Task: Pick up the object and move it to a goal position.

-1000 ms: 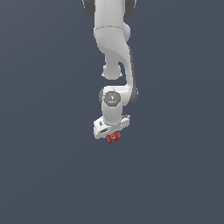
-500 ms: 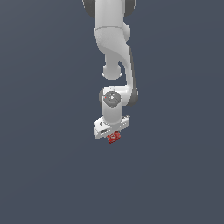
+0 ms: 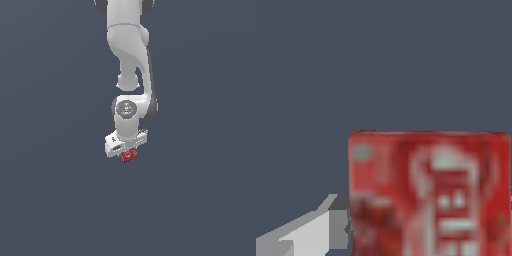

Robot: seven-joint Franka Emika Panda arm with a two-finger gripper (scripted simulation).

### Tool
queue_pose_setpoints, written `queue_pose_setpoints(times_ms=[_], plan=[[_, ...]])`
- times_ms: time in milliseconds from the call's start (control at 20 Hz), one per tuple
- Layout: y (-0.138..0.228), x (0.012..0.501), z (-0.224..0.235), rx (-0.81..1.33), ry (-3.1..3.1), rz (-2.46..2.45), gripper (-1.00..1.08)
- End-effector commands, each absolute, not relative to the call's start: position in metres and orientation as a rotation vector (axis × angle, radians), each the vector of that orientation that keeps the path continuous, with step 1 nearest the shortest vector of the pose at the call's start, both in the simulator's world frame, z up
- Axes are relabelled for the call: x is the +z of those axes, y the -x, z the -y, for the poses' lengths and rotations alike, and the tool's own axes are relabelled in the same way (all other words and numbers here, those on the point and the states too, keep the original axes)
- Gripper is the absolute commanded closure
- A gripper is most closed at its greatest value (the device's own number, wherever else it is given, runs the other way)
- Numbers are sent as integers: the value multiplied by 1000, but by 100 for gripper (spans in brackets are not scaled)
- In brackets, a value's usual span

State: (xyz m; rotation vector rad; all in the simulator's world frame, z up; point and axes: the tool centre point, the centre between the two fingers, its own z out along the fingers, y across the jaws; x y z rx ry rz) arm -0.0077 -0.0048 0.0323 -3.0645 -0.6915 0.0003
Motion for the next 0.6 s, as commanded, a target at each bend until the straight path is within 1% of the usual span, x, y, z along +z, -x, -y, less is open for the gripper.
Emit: queue_pose_setpoints(times_ms=[0, 250, 550], plan=[[7, 45, 9, -1, 3065, 691, 108], [7, 82, 22, -1, 3065, 691, 108], [7, 144, 43, -1, 3064, 692, 108]])
